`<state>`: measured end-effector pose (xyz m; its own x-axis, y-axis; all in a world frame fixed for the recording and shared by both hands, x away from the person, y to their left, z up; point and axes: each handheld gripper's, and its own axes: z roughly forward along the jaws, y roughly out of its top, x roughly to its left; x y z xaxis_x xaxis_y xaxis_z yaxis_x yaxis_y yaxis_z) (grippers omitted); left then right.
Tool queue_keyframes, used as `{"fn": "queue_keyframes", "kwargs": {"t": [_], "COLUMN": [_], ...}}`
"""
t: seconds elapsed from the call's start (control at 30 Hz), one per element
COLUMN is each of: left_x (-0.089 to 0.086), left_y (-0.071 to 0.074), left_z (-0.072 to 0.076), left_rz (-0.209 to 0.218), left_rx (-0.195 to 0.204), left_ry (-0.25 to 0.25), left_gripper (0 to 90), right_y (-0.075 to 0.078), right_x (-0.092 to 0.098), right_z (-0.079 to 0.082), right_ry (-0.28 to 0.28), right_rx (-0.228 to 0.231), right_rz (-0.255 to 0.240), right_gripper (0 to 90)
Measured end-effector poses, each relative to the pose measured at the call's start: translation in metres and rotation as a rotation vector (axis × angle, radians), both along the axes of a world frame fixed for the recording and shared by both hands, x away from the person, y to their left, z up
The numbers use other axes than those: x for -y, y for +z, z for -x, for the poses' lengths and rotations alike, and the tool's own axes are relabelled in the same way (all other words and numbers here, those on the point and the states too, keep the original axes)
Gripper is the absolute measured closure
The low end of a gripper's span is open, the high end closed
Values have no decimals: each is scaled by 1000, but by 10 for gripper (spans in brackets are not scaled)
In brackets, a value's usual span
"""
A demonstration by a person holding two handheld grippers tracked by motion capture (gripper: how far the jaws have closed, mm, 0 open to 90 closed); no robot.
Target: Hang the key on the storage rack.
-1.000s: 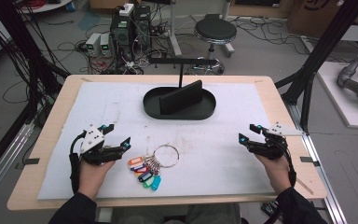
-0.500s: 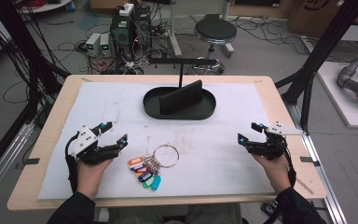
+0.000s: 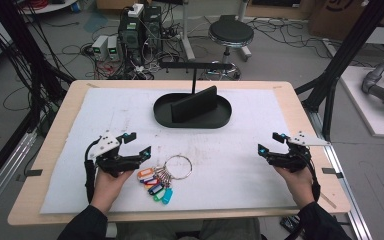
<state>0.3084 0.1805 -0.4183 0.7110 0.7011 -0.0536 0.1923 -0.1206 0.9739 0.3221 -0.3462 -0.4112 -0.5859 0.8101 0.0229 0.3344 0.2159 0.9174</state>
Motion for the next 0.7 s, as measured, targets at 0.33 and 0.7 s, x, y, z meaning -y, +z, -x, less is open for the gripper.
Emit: {"fn": "queue_keyframes", "kwargs": {"t": [0.33, 0.7], "left_x": [31, 52], "left_y": [-6, -15], "left_z": [-9, -29], "left_rz": [-124, -233], "left_rx": [-44, -172], "left_ry": [-101, -112], "left_gripper": [420, 562], "right_y": [-1, -2], "right_x": [-1, 0], "right_z": [-1, 0], "right_ry": [0, -1], "right_rx": [-9, -13], "right_rz": [9, 15], "right_gripper": [240, 246]}}
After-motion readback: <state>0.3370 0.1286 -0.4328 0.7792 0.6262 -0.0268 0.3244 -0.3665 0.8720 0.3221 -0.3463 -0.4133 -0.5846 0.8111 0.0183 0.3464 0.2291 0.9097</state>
